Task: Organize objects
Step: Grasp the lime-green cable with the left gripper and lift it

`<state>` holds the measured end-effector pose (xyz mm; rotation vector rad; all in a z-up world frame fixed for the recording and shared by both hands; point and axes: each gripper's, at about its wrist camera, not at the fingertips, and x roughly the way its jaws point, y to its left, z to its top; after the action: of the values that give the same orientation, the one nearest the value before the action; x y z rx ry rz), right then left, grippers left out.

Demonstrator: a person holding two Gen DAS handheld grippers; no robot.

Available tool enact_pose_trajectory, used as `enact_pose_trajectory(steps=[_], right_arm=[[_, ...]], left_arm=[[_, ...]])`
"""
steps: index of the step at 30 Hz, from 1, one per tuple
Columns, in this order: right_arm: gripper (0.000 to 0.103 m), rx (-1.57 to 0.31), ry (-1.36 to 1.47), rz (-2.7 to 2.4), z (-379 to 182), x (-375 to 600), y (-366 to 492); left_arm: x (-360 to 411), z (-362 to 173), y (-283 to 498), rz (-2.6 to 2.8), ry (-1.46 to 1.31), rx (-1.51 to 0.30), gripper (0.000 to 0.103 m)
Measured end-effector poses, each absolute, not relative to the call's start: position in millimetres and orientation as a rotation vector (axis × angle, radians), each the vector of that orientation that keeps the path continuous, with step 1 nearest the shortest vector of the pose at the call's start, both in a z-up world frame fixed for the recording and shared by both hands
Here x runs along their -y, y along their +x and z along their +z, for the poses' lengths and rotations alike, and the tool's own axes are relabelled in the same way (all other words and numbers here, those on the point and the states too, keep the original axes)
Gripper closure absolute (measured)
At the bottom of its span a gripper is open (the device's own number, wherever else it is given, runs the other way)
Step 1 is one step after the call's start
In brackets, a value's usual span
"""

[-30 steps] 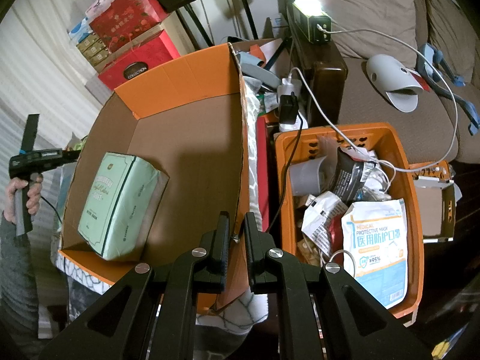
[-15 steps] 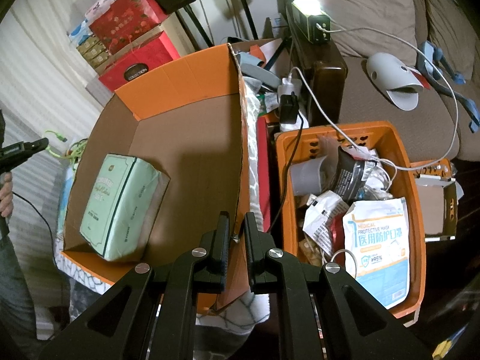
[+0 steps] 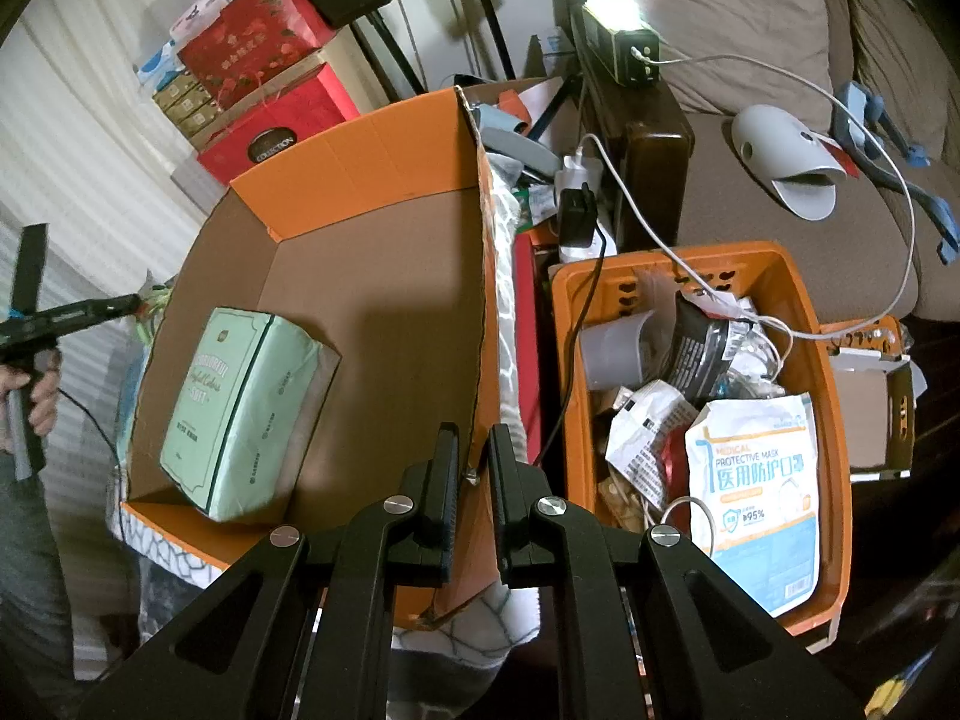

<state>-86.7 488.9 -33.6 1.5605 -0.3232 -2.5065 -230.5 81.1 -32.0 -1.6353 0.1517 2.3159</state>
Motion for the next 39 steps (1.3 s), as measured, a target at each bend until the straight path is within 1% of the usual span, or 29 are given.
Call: enact_pose_trajectory(steps=[2, 5, 10, 17, 18, 19, 20, 21, 22, 23, 26, 28, 33, 39], right_arm=[[0.094, 0.315, 1.562, -2.51, -33.9, -488.3, -86.8], [0.094, 0.31, 1.564, -2.513, -34.2, -487.8, -86.1], [0.094, 0.318, 1.564, -2.512, -34.5, -487.4, -85.0], [0.094, 0.309, 1.569, -2.514, -35.1, -488.2, -85.1], [0.094, 0.31, 1.569, -2.514, -35.1, -488.1, -85.1], [0.094, 0.311, 1.568, -2.514, -35.0, -488.0, -85.1], [0.094, 0.312, 1.568, -2.514, -35.1, -488.1, -84.9], [0.094, 0.313, 1.568, -2.514, -35.2, -488.2, -85.0], [0.094, 0.314, 1.568, -2.514, -35.4, -488.2, -84.7], [0.094, 0.314, 1.568, -2.514, -35.4, -488.3, -84.8], [0.094, 0.313, 1.569, -2.514, -35.4, -488.2, -84.8], [0.094, 0.311, 1.569, -2.515, -35.3, -487.8, -84.4], [0.094, 0.315, 1.568, -2.515, -35.0, -487.7, -84.3], [0.094, 0.328, 1.564, -2.512, -34.0, -487.8, -84.0]], left_arm=[[-83.4, -41.5, -234.9, 2.305, -1.644, -0.143, 0.065], [-85.9, -54.2, -243.0, 2.292, -1.678, -0.141, 0.055], [-90.1, -73.9, -253.5, 2.295, -1.734, -0.177, 0.048], [-92.7, -85.3, -260.3, 2.316, -1.752, -0.167, 0.048], [-92.7, -87.1, -260.4, 2.32, -1.751, -0.165, 0.049], [-93.4, -88.8, -261.9, 2.324, -1.754, -0.168, 0.052], [-93.4, -90.8, -262.7, 2.327, -1.759, -0.172, 0.066], [-94.1, -93.4, -263.0, 2.325, -1.767, -0.18, 0.073], [-94.0, -95.8, -262.9, 2.332, -1.767, -0.189, 0.076], [-94.2, -96.6, -262.6, 2.334, -1.765, -0.189, 0.083], [-92.0, -95.6, -261.9, 2.347, -1.765, -0.179, 0.09], [-88.2, -92.4, -261.5, 2.357, -1.762, -0.157, 0.093], [-75.4, -71.2, -257.1, 2.387, -1.72, -0.103, 0.093], [-62.5, -22.8, -242.8, 2.433, -1.596, -0.073, 0.093]])
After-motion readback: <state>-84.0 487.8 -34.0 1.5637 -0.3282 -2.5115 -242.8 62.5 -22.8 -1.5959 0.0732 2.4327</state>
